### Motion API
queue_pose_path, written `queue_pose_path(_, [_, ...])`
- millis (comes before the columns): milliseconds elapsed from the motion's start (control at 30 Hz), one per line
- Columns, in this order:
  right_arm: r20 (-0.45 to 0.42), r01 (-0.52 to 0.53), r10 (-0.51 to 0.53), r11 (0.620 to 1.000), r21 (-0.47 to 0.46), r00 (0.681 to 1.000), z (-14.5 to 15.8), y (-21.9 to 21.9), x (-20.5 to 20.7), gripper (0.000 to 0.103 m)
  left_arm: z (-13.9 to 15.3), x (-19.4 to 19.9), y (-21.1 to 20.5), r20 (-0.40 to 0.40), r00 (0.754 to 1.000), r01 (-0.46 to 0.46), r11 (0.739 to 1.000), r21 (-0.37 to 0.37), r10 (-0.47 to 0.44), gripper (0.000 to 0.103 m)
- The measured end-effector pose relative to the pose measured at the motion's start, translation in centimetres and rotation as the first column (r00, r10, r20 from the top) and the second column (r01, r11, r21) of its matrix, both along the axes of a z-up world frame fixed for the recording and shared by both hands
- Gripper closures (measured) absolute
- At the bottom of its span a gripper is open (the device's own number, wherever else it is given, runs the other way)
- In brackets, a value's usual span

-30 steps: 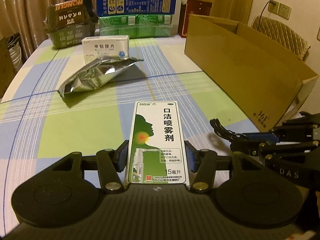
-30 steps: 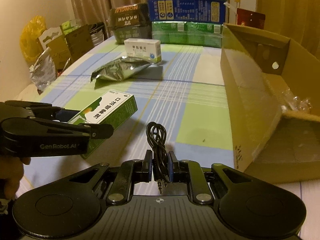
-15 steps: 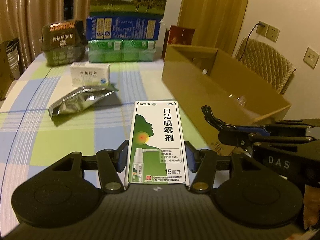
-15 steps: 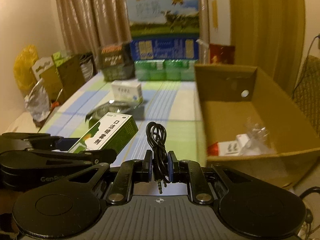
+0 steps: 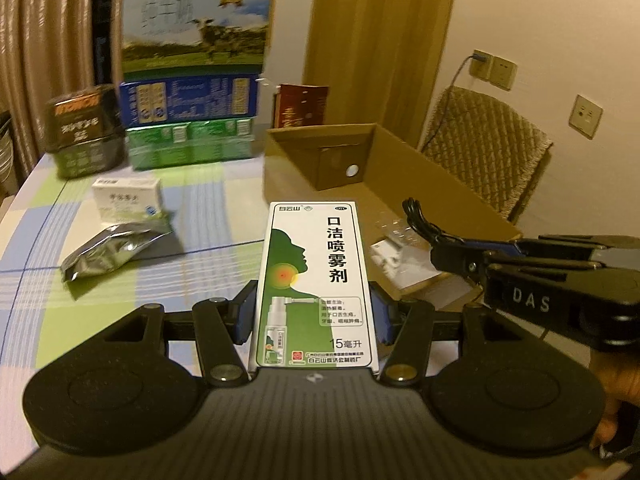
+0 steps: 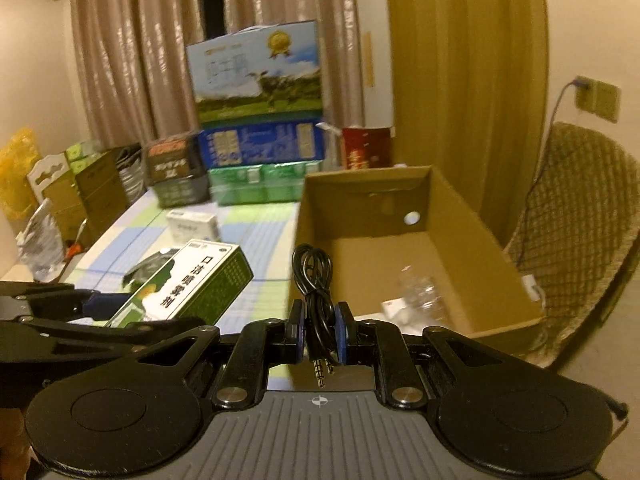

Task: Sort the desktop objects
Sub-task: 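Carry the green spray box with the left tool while the right tool carries the cable toward the box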

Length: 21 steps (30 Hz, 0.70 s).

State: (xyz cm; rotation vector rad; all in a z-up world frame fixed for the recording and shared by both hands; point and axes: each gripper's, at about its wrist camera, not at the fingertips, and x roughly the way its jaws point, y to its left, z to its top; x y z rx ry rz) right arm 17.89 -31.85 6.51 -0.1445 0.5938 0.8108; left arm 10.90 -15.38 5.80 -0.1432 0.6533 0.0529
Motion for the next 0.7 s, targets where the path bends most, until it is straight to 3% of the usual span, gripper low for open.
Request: queue_pose_path(700, [0.010,0.064,-0.063,0.998,-0.015,0.998,-0.1,-3.0,4.8,0.091,1.0,5.2,-5.2,-0.003,0.995,0.101,0.994,0.031,-0.101,0.052])
